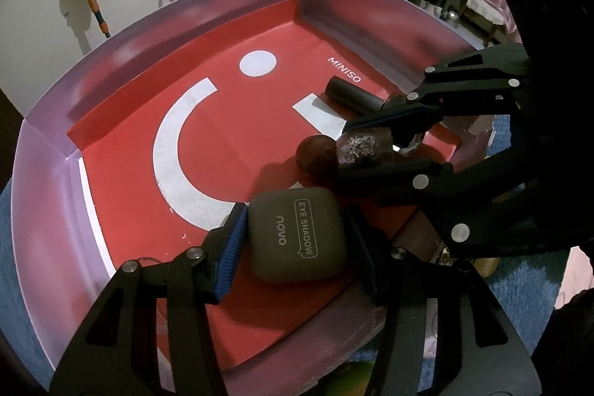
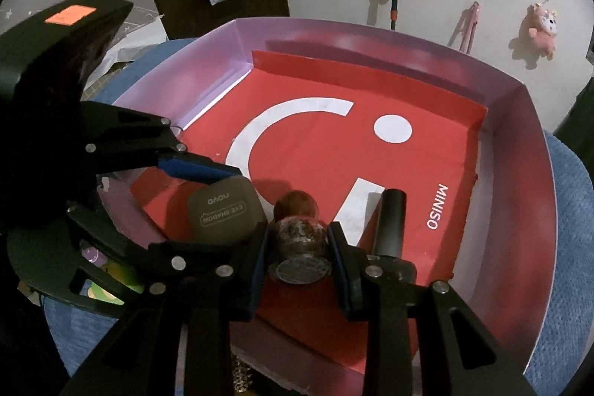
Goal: Organize rigid objects
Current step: 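Carry the compact and round bottle into the box and lower them, then open both grippers and withdraw them from the box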
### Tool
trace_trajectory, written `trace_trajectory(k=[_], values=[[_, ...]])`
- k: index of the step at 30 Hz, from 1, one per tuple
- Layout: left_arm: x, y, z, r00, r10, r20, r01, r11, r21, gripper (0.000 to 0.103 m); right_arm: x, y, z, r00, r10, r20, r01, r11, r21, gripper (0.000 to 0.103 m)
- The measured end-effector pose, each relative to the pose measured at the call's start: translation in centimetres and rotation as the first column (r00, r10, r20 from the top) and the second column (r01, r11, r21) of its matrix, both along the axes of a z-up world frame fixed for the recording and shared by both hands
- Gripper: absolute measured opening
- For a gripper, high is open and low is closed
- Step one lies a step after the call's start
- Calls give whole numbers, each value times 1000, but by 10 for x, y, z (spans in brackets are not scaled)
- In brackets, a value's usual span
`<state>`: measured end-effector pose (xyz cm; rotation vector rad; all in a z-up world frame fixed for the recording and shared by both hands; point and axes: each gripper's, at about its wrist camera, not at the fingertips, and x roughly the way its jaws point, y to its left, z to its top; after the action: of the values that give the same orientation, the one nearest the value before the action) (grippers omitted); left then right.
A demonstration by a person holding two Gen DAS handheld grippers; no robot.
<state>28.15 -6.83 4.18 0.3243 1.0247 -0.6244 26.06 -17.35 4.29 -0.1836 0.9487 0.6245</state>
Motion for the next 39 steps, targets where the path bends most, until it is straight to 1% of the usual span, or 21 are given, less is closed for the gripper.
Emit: trace_trajectory(k=[22, 27, 33, 39], values=[[-1, -2, 0, 1000, -1, 18, 1, 1000, 15, 51, 3, 3, 0, 1000, -3, -12, 3, 1000, -6, 34], [-3, -1, 1, 1000, 1, 20, -1, 1000, 17, 51, 4, 1, 0, 1000, -8, -12, 8, 1000, -5, 40], [-4, -1, 2, 1000, 2, 23, -3, 1000, 25, 52, 4, -2, 1, 1000, -9, -16, 9, 1000, 0, 41], [-4, 0, 4, 1000, 9, 28, -9, 1000, 14, 59, 4, -2, 2, 1000, -10, -16, 10, 1000, 3, 42]])
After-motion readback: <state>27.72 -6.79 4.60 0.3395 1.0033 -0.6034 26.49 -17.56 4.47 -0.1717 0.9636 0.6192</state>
